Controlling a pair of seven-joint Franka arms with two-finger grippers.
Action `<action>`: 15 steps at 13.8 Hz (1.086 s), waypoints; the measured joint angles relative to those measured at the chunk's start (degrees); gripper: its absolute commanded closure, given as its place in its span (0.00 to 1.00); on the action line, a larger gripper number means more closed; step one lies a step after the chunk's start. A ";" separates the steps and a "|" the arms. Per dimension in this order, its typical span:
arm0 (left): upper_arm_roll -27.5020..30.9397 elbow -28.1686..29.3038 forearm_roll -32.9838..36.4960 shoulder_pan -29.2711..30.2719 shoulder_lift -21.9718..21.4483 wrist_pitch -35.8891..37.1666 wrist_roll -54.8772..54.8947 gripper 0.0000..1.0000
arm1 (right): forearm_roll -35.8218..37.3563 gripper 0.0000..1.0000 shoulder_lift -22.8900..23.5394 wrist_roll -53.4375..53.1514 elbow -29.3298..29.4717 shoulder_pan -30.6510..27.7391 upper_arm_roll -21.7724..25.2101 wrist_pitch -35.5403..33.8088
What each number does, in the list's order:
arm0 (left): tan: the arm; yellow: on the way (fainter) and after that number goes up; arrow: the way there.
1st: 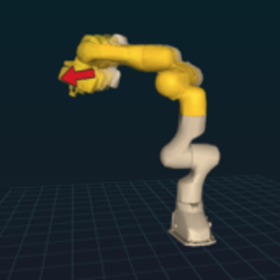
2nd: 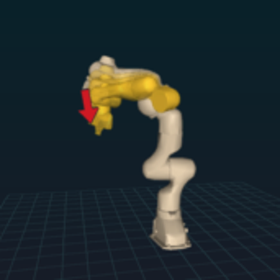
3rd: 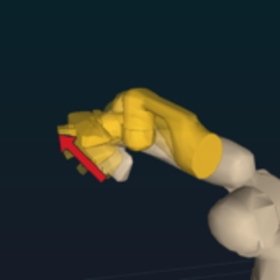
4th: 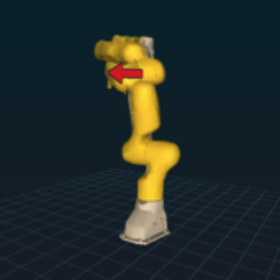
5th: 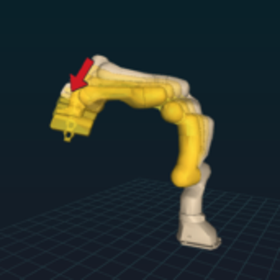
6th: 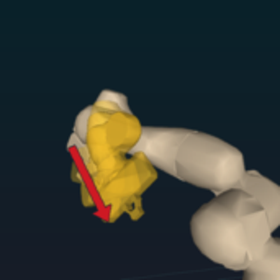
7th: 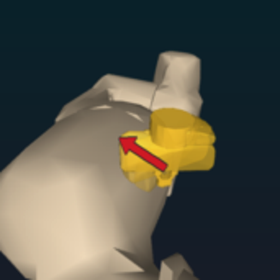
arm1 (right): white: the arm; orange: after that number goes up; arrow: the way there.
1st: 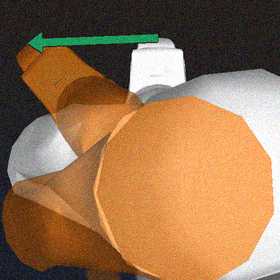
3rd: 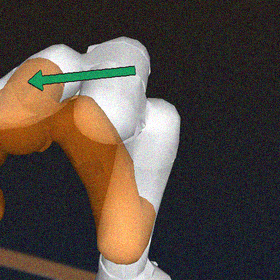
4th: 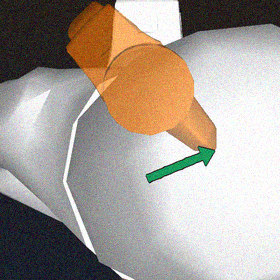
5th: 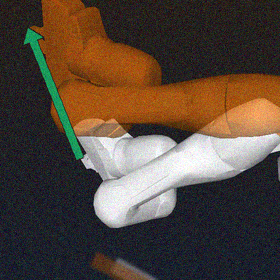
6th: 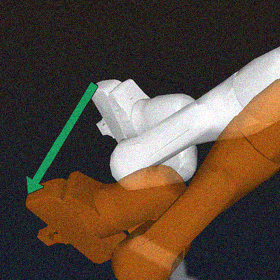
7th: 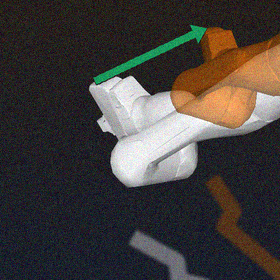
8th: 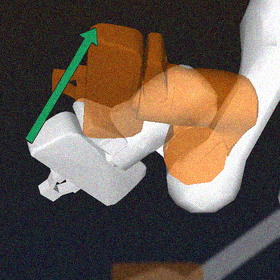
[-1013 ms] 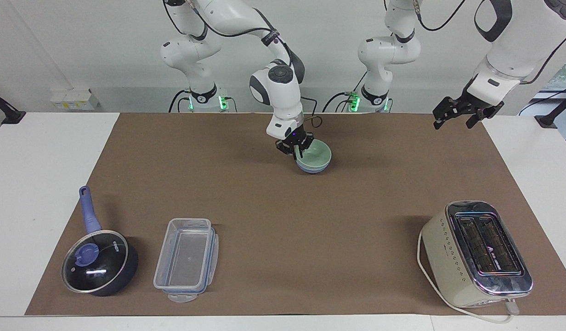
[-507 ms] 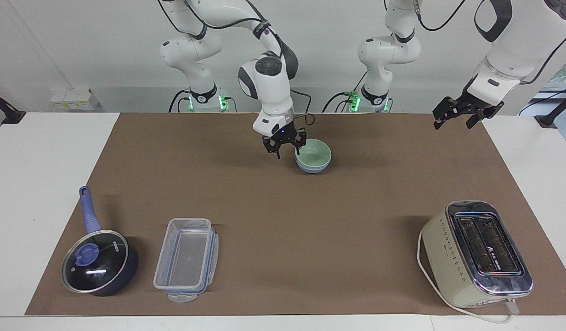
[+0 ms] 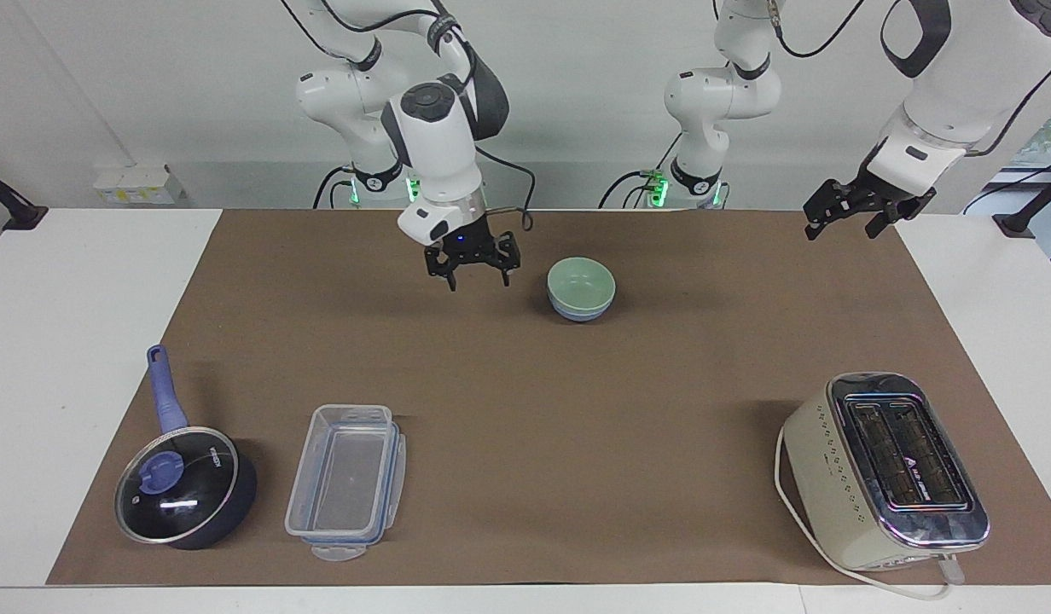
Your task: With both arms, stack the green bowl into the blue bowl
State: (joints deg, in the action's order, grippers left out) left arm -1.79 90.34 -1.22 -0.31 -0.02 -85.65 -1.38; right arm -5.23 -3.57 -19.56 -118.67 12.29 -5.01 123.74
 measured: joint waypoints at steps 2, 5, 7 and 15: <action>0.00 0.00 0.00 0.00 0.00 0.00 0.00 0.00 | 0.01 0.00 -1.27 2.50 0.49 -4.79 0.19 -1.20; 0.00 0.00 0.00 0.00 0.00 0.00 0.00 0.00 | 0.13 0.00 -2.41 4.49 7.30 -10.86 0.33 -11.76; 0.00 0.00 0.00 0.00 0.00 0.00 0.00 0.00 | 2.23 0.00 -2.54 4.57 13.50 -12.87 0.35 -18.35; 0.00 0.00 0.00 0.00 0.00 0.00 0.00 0.00 | 6.98 0.00 4.04 4.57 35.87 -13.26 0.27 -39.22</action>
State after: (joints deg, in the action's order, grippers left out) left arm -1.79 90.34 -1.22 -0.31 -0.02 -85.65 -1.38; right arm 1.76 0.47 -14.99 -82.80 -0.97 -4.74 84.53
